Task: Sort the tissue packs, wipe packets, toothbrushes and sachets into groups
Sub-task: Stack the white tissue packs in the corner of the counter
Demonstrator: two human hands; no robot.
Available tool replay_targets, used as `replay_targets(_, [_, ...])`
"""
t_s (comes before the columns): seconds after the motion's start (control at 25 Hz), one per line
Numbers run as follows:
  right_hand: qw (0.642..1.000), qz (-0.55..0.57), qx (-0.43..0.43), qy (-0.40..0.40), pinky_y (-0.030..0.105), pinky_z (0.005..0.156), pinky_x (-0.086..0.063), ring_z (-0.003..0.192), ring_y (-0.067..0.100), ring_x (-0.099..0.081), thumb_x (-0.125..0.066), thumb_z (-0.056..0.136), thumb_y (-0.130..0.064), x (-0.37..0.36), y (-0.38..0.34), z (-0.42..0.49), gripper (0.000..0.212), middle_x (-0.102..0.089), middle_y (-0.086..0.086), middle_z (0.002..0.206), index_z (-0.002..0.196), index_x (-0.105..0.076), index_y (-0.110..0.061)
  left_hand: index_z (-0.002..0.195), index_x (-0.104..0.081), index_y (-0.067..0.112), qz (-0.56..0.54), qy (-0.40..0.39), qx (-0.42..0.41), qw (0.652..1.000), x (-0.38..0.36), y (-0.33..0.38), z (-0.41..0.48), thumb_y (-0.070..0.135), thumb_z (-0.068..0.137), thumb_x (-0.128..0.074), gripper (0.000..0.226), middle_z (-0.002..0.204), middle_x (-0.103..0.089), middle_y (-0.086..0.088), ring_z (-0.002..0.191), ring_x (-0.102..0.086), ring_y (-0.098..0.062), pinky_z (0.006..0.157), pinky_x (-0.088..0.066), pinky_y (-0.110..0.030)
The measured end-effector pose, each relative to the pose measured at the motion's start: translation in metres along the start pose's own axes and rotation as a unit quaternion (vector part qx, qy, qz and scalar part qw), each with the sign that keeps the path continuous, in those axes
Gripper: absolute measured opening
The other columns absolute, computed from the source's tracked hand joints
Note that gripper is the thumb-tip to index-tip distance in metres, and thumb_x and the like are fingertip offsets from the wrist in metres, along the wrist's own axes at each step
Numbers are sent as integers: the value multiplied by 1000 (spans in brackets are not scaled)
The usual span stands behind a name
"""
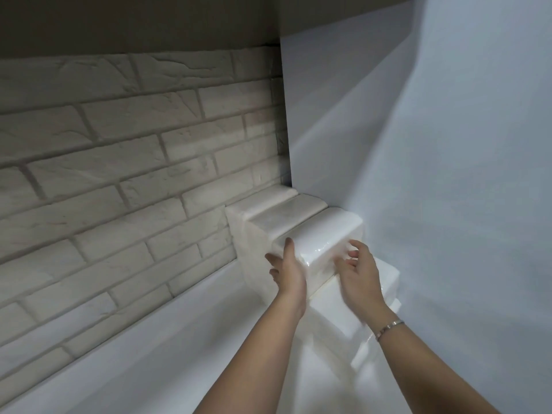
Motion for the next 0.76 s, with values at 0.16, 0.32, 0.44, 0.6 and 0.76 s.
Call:
replay_targets(0.16, [998,50,21,36,26,85,-48,98,21,-60,-67,95,-13,12,-6,-5,35,-59,5,116,123,-55,-30,162,-19,37,37,-55,-25,997,32,6,-8,68,98,-39,73,168,-22,11,155,-21,-15,127,-15,-47])
replay_targets(0.32, [988,124,41,78,49,96,-54,94,18,-62,-66,89,-16,31,-23,-10,32,-61,-2,106,116,-61,-33,144,-51,26,72,-30,-61,995,83,7,-27,42,102,-50,45,150,-50,4,136,-50,-20,115,-39,-42])
replay_targets(0.44, [986,111,77,94,43,93,-54,95,15,-62,-64,91,-15,26,-45,-47,31,-63,-5,109,119,-61,-29,112,-67,22,83,-29,-75,993,125,1,-55,30,100,-57,18,121,-70,-6,104,-66,-20,84,-48,-35])
replay_targets(0.6, [976,92,79,182,29,92,-47,110,17,-57,-64,93,-8,13,-29,-127,33,-59,2,125,123,-61,-20,104,-71,20,106,-29,-73,991,199,-9,-104,42,76,-60,37,107,-77,-3,90,-69,-18,75,-48,-34])
replay_targets(0.76, [942,56,-216,249,53,114,-38,138,39,-43,-73,88,-45,13,84,-166,76,-40,20,154,150,-43,-12,106,-72,17,134,2,-58,989,283,-19,-132,38,82,-64,34,105,-77,-4,86,-67,-20,70,-46,-31])
Point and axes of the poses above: each hand's wrist, its own z-axis towards the middle knuckle, its own x-axis out of the back of the hand, y = z × x, the point moved 9 cm from there along z, towards the middle knuckle
